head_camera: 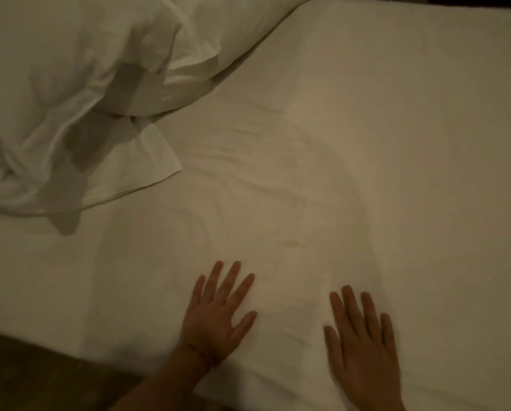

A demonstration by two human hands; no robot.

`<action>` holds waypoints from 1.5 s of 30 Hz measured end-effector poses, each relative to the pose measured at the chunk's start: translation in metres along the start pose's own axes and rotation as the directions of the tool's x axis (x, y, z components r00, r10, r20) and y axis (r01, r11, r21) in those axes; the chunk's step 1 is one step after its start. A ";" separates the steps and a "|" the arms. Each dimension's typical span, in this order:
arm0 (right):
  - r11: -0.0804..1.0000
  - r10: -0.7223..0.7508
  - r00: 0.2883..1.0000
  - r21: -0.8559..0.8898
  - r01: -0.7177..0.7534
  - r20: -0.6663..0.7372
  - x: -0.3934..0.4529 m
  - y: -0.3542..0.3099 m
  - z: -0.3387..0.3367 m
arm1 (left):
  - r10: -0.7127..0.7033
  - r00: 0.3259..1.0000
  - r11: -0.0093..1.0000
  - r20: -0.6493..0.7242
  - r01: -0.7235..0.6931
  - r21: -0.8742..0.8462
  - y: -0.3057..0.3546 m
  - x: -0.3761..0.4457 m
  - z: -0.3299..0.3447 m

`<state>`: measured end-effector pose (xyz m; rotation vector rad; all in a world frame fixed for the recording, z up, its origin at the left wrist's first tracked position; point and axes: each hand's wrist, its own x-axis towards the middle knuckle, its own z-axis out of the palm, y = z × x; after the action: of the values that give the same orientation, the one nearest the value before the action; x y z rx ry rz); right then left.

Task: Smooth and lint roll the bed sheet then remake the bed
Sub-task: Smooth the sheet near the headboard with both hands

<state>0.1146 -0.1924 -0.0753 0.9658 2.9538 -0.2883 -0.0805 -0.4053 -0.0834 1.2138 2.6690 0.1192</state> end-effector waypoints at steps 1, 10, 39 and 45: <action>0.998 0.054 0.998 -0.016 -0.055 -0.040 -0.012 0.013 0.000 | 0.017 1.000 1.000 0.004 -0.017 0.013 -0.017 -0.011 -0.001; 0.991 0.087 0.995 0.096 -0.091 0.042 -0.008 -0.033 -0.004 | 0.025 1.000 0.995 0.010 -0.024 -0.092 0.005 -0.011 -0.009; 0.985 -0.145 0.973 -0.061 0.158 0.178 -0.114 0.035 0.011 | -0.181 0.956 0.980 0.231 0.195 -0.042 0.122 -0.080 0.025; 0.980 0.196 0.967 -0.074 -0.186 0.160 -0.159 0.111 -0.002 | -0.305 0.921 0.943 0.243 0.327 -0.055 0.094 -0.098 0.027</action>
<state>0.3083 -0.1968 -0.0796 1.1480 2.6794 -0.2619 0.0574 -0.4176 -0.0794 0.7046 2.5776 0.0485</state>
